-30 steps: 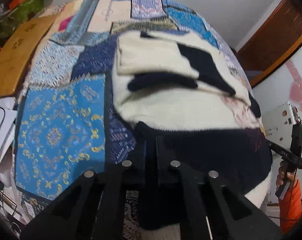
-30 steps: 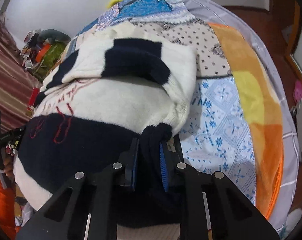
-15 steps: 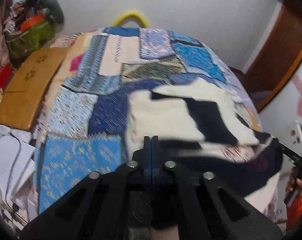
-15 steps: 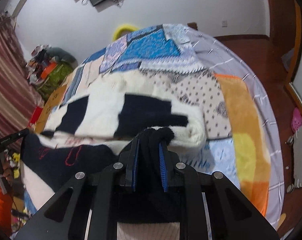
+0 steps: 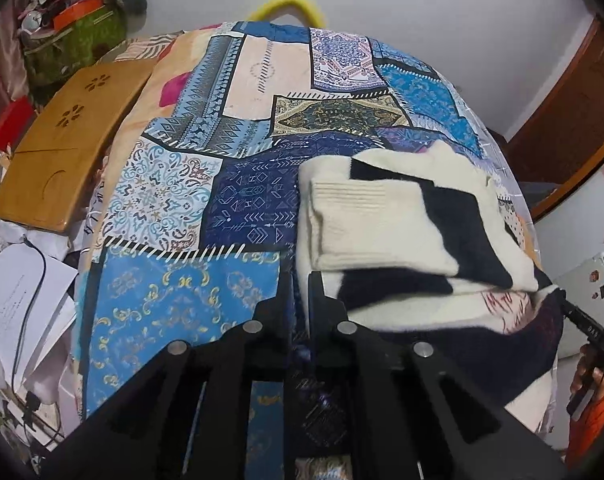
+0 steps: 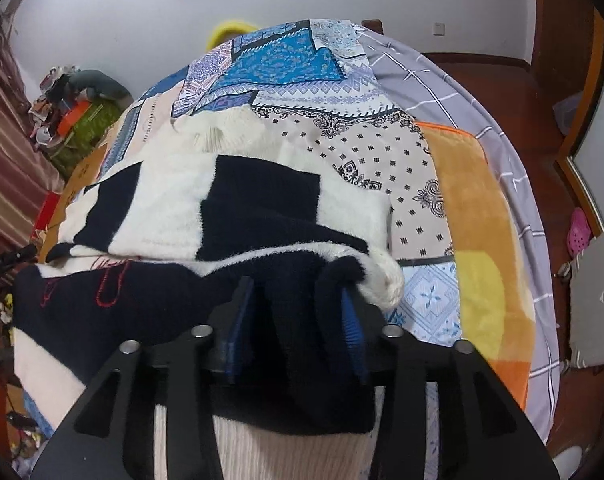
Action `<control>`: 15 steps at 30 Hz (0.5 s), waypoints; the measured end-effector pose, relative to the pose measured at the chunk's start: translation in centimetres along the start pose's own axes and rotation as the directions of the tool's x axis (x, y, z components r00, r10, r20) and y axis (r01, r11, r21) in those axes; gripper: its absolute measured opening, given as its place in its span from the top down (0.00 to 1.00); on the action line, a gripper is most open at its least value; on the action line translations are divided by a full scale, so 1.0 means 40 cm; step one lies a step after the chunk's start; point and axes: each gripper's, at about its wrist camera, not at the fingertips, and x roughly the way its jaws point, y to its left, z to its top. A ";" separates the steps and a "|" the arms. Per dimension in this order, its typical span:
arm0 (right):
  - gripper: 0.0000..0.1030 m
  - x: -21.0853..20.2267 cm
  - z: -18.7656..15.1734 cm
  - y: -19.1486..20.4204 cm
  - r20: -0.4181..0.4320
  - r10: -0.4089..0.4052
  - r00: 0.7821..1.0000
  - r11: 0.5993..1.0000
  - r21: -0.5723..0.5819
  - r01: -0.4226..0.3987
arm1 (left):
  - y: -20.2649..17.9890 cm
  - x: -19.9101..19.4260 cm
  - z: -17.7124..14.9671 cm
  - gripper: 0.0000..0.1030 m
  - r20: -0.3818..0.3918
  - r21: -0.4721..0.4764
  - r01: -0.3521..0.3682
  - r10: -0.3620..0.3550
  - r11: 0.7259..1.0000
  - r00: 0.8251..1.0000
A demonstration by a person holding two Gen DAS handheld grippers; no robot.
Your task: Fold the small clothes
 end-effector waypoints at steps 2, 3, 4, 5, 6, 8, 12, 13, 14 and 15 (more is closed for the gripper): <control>0.46 -0.017 -0.005 -0.002 0.005 -0.005 1.000 1.000 0.003 0.005 | -0.002 -0.021 -0.010 0.80 0.006 0.010 0.000 0.000 1.000 1.000; 0.40 -0.028 -0.009 -0.002 0.009 -0.017 1.000 1.000 0.001 0.017 | -0.004 -0.033 -0.015 0.70 0.013 0.013 0.005 -0.005 1.000 1.000; 0.38 -0.035 -0.012 -0.002 0.015 -0.031 0.999 1.000 -0.003 0.031 | -0.007 -0.045 -0.021 0.59 0.020 0.015 0.007 -0.007 1.000 1.000; 0.35 -0.045 -0.017 -0.002 0.024 -0.047 0.999 0.999 -0.010 0.047 | -0.009 -0.057 -0.027 0.54 0.027 0.015 0.009 -0.009 1.000 1.000; 0.34 -0.053 -0.021 -0.003 0.028 -0.056 0.998 0.998 -0.014 0.056 | -0.013 -0.069 -0.033 0.48 0.034 0.017 0.011 -0.011 1.000 0.999; 0.34 -0.067 -0.035 -0.011 0.022 -0.057 0.998 0.998 -0.009 0.057 | -0.022 -0.087 -0.044 0.48 0.038 0.026 0.017 -0.018 1.000 0.999; 0.34 -0.076 -0.065 -0.023 -0.002 -0.056 0.998 0.998 0.013 0.056 | -0.042 -0.099 -0.076 0.39 0.007 0.016 0.009 -0.009 1.000 1.000; 0.34 -0.076 -0.076 -0.024 -0.013 -0.057 0.998 0.998 0.013 0.057 | -0.043 -0.097 -0.087 0.39 -0.006 0.007 0.023 -0.023 1.000 1.000; 0.34 -0.077 -0.085 -0.023 -0.019 -0.057 0.998 0.998 0.013 0.057 | -0.047 -0.095 -0.100 0.39 -0.024 -0.001 0.045 -0.045 0.999 0.999; 0.34 -0.077 -0.092 -0.022 -0.026 -0.054 0.998 0.998 0.013 0.055 | -0.049 -0.093 -0.110 0.39 -0.035 -0.002 0.055 -0.056 0.998 0.998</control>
